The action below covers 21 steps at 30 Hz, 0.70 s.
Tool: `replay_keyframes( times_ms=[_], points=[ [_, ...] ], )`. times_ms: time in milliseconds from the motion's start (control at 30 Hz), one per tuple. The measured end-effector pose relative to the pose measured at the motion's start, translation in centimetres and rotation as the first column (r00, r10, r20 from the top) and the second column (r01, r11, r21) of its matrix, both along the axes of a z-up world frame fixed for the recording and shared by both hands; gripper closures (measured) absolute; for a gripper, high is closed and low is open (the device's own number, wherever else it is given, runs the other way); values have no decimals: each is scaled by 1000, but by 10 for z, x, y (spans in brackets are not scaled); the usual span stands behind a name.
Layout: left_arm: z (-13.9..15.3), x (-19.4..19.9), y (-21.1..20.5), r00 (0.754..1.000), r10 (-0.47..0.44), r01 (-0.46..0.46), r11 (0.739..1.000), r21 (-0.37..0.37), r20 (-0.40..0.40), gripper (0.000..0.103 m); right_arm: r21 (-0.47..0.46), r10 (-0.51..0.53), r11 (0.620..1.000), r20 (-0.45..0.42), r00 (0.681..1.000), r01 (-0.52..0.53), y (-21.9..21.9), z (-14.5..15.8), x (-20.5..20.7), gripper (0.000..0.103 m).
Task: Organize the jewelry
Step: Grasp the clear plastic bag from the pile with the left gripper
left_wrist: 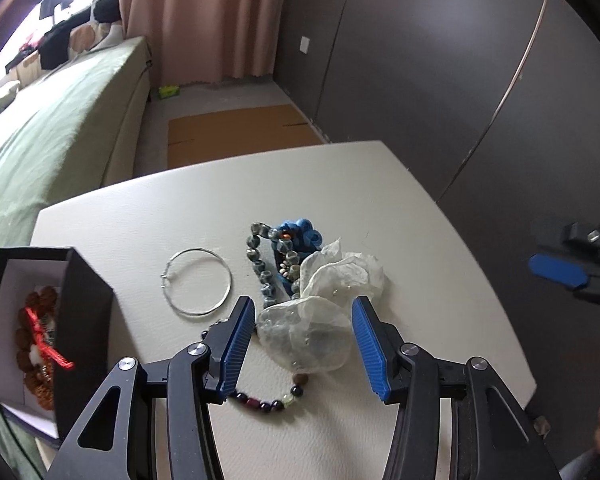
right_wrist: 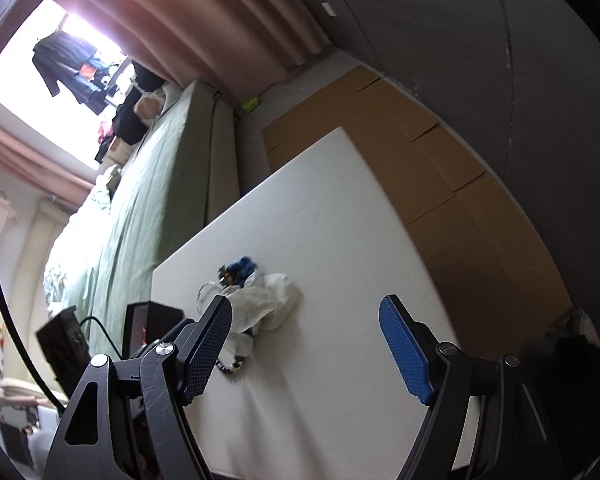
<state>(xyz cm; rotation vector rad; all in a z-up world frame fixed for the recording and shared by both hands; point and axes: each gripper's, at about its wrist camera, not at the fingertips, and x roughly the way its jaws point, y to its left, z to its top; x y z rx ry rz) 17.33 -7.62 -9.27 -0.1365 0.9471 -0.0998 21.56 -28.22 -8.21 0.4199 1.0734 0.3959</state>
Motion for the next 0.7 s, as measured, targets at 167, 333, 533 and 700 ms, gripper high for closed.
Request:
replay_keyframes(
  times_ms=[167, 333, 533, 700],
  points=[
    [-11, 8, -8, 1000, 11, -11, 998, 67, -6, 51, -1, -24, 1000, -1, 1000, 24, -11, 0, 6, 26],
    [-9, 5, -3, 1000, 17, -17, 997, 73, 10, 84, -8, -16, 1000, 0, 1000, 16, -10, 1, 7, 26],
    [-3, -3, 1, 999, -6, 5, 999, 33, 46, 102, -11, -16, 1000, 2, 1000, 16, -7, 1, 6, 26],
    [13, -10, 12, 997, 8, -5, 999, -38, 77, 102, -9, -5, 1000, 1, 1000, 5, -3, 1, 3, 26]
  ],
)
